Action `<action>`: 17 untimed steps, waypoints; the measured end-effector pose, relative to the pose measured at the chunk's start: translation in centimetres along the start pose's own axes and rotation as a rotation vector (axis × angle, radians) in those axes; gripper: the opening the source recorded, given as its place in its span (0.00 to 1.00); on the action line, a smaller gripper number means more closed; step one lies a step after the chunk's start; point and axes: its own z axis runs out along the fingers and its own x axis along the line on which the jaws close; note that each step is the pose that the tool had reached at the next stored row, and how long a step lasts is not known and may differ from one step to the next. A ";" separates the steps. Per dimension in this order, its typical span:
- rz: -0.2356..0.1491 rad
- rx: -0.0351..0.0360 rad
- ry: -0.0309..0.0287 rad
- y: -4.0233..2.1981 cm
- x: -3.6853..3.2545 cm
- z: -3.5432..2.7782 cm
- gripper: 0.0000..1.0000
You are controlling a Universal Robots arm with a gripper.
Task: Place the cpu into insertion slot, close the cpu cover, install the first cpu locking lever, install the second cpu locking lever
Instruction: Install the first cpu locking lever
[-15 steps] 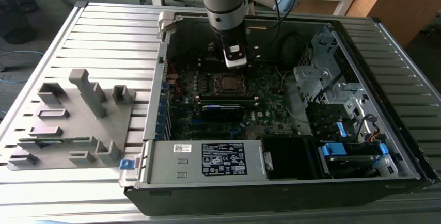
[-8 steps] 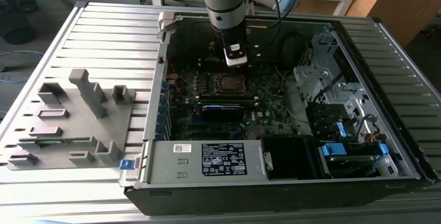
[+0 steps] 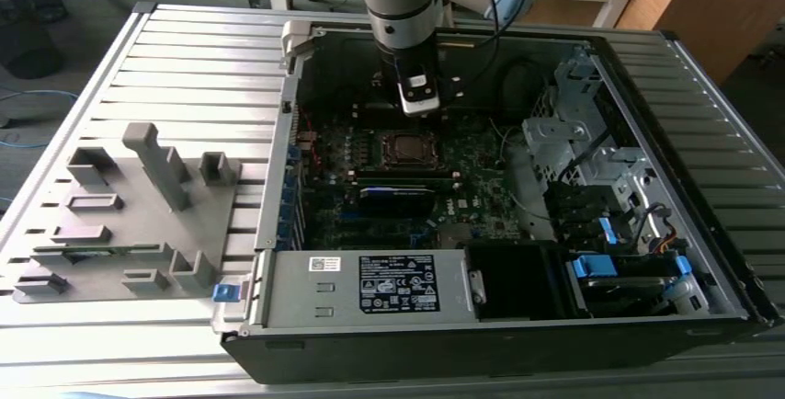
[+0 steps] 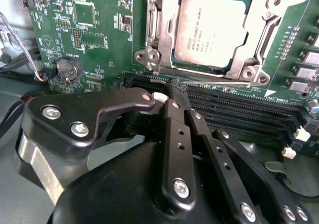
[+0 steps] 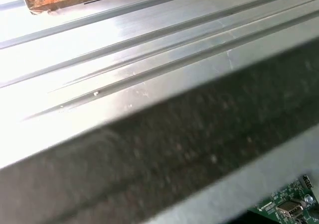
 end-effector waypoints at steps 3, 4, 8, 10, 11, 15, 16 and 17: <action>0.000 -0.0002 0.0001 0.02 0.01 0.00 0.11; 0.000 -0.0002 0.0000 0.02 0.01 0.01 0.11; 0.008 0.0012 -0.0015 0.04 0.02 0.01 0.11; 0.008 0.0015 -0.0017 0.04 0.02 0.00 0.11; 0.009 0.0014 -0.0017 0.04 0.02 0.01 0.11; 0.009 0.0015 -0.0018 -0.01 0.00 0.00 0.11; 0.009 0.0014 -0.0017 -0.04 -0.01 0.00 0.11; 0.009 0.0015 -0.0017 -0.08 -0.03 -0.01 0.11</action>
